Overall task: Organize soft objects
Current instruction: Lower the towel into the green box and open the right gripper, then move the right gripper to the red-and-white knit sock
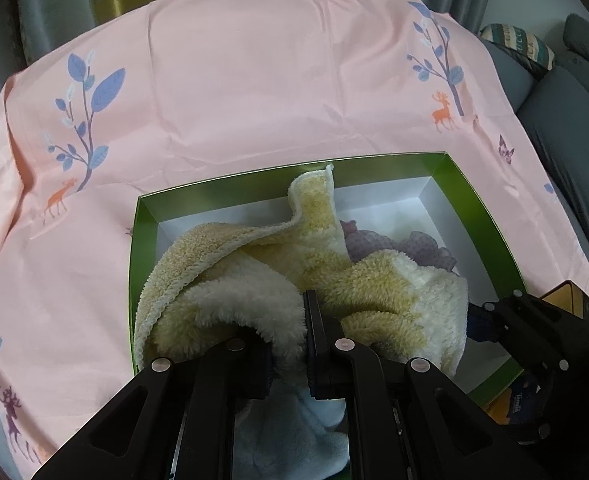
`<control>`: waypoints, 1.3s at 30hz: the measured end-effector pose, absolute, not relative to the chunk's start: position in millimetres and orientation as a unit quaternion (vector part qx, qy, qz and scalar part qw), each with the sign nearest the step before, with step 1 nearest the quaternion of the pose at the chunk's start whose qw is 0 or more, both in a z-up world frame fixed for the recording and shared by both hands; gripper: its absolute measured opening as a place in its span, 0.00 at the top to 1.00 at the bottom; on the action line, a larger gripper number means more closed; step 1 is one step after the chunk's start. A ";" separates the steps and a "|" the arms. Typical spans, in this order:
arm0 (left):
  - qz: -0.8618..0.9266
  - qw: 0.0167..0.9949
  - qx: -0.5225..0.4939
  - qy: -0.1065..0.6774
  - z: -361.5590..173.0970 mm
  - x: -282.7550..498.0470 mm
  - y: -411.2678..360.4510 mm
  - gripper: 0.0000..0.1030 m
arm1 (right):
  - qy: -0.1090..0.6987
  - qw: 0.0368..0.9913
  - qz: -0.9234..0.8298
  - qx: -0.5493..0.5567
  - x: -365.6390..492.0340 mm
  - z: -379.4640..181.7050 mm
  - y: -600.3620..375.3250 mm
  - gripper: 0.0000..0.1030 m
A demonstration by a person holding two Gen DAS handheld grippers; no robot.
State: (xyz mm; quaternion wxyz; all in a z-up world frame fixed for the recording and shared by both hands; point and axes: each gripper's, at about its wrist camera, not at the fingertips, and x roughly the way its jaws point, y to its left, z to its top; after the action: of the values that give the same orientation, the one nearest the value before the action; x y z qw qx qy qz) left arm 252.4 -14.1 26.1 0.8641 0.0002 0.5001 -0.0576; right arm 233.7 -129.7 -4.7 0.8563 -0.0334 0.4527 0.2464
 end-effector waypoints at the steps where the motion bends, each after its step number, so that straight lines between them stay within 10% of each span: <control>1: -0.055 0.863 0.000 0.502 26.4 252.6 -14.0 0.89 | 0.451 0.857 0.245 -0.036 232.6 -4.0 -130.0 0.47; 5: -0.046 0.860 0.006 0.509 28.6 252.1 -15.4 0.77 | 0.445 0.861 0.241 -0.043 227.8 -0.6 -133.6 0.38; 11: -0.041 0.864 0.022 0.501 39.4 244.4 -24.1 0.15 | 0.444 0.864 0.235 -0.035 219.7 4.5 -144.3 0.28; 39: -0.061 0.906 0.016 0.419 121.8 107.6 -30.9 0.14 | 0.339 0.911 0.224 -0.069 83.7 89.3 -184.8 0.07</control>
State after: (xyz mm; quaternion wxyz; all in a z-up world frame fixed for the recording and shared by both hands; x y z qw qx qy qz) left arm 107.6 -30.9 121.8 0.9057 0.0156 0.4192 -0.0614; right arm 83.7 -184.8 89.3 0.9109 -0.0691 0.3393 0.2242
